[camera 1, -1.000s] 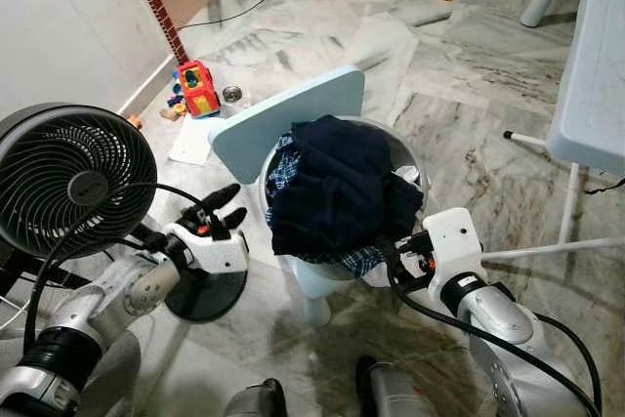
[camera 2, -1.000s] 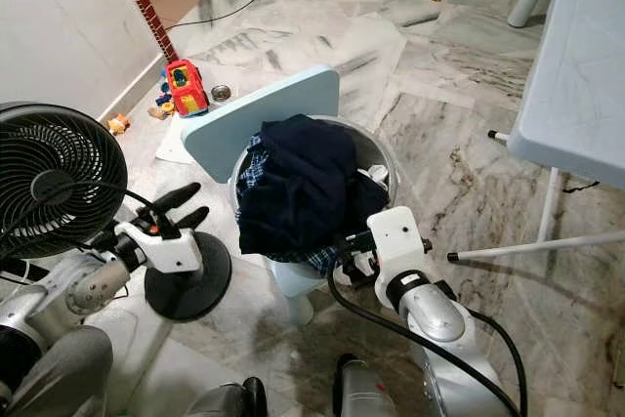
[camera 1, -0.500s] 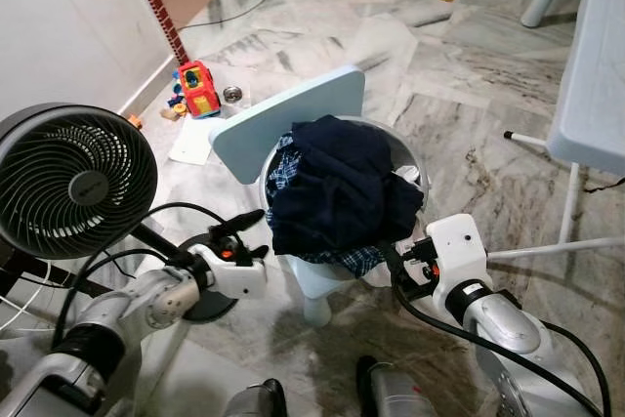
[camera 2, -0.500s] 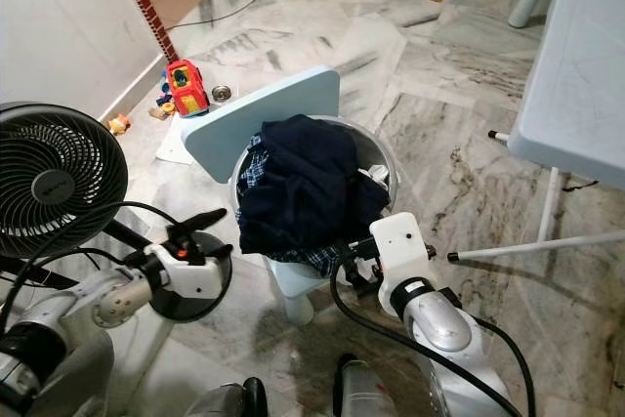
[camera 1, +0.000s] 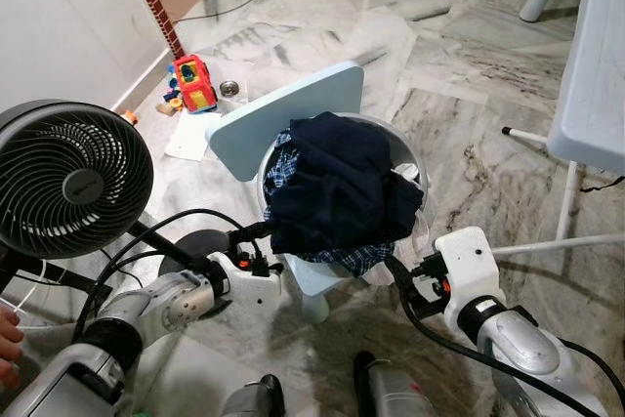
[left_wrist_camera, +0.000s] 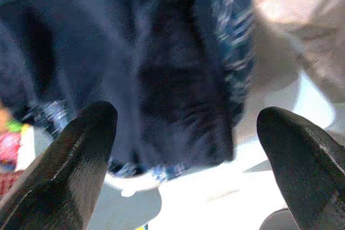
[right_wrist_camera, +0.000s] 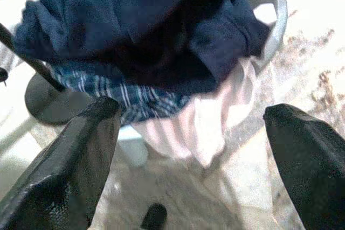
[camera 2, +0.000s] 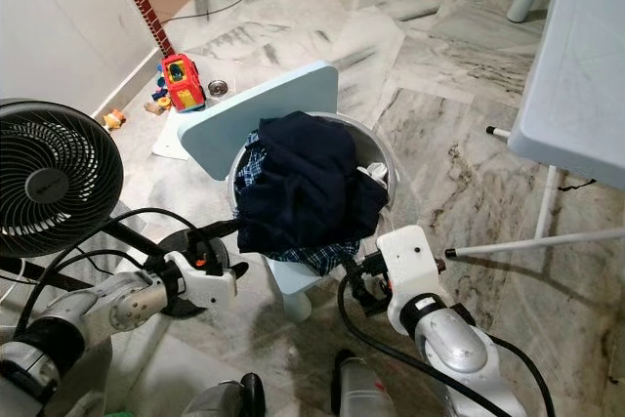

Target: Hang hanger

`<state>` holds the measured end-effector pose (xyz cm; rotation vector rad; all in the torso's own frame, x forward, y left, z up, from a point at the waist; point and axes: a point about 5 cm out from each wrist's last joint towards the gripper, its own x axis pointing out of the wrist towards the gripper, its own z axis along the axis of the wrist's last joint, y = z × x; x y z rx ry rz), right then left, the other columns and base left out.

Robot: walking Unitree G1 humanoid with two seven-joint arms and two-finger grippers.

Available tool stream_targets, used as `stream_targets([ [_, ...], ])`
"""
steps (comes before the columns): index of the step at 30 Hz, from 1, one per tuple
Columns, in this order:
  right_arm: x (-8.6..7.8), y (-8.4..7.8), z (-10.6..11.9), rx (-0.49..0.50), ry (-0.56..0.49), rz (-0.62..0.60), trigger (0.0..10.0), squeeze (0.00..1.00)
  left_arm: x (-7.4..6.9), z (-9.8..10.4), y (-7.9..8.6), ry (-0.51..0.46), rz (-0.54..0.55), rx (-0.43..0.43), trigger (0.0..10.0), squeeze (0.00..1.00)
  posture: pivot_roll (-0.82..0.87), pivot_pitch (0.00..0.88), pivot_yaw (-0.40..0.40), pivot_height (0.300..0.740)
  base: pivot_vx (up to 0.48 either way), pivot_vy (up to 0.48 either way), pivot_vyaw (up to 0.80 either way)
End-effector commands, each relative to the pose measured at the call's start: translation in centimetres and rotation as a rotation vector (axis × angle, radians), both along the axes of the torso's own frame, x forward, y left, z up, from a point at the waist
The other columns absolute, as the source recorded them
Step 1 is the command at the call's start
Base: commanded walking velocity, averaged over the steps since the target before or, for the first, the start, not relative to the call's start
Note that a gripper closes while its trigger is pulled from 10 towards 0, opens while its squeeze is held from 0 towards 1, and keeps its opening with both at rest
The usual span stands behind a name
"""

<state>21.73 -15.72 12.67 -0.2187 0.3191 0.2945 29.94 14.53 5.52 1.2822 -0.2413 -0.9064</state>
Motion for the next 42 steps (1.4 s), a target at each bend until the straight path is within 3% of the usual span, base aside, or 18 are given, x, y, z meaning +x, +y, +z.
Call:
stream_targets([
  [1,-0.4,0.1,0.2,0.010,0.008,0.011,10.0,0.00,-0.7,-0.9,0.6,0.061,-0.022,0.052,10.0,0.72,-0.21,0.363,0.074,0.740,0.000,0.000,0.00],
  [2,-0.5,0.0,0.2,0.008,0.011,0.011,10.0,0.00,-0.7,-1.0,0.7,0.071,-0.028,0.063,10.0,0.11,-0.21,0.363,0.074,0.740,0.000,0.000,0.00],
  [3,-0.6,0.0,0.2,0.007,0.015,0.010,10.0,0.00,-0.8,-1.3,1.1,0.117,-0.034,0.093,10.0,0.00,-0.21,0.370,0.073,0.740,0.000,0.000,0.00],
  [11,-1.0,0.0,0.2,0.007,0.032,0.015,10.0,0.00,-0.7,-1.4,3.2,0.171,0.015,0.154,10.0,0.00,-0.20,0.378,0.074,0.740,0.000,0.000,0.00],
  [18,-0.9,-0.1,0.2,0.004,0.035,0.015,10.0,0.00,-0.2,-1.1,4.5,0.126,0.046,0.232,10.0,0.00,-0.20,0.374,0.071,0.740,0.000,0.000,0.00],
  [30,-1.0,-0.1,0.3,0.003,0.029,0.006,10.0,0.00,2.2,0.6,1.7,0.000,0.067,0.165,10.0,0.00,-0.21,0.369,0.078,0.740,0.000,0.000,0.00],
  [42,-0.9,0.0,0.4,0.001,0.025,0.005,10.0,0.00,1.6,-0.5,-0.4,0.012,-0.004,0.178,10.0,0.00,-0.23,0.364,0.078,0.740,0.000,0.000,0.00],
])
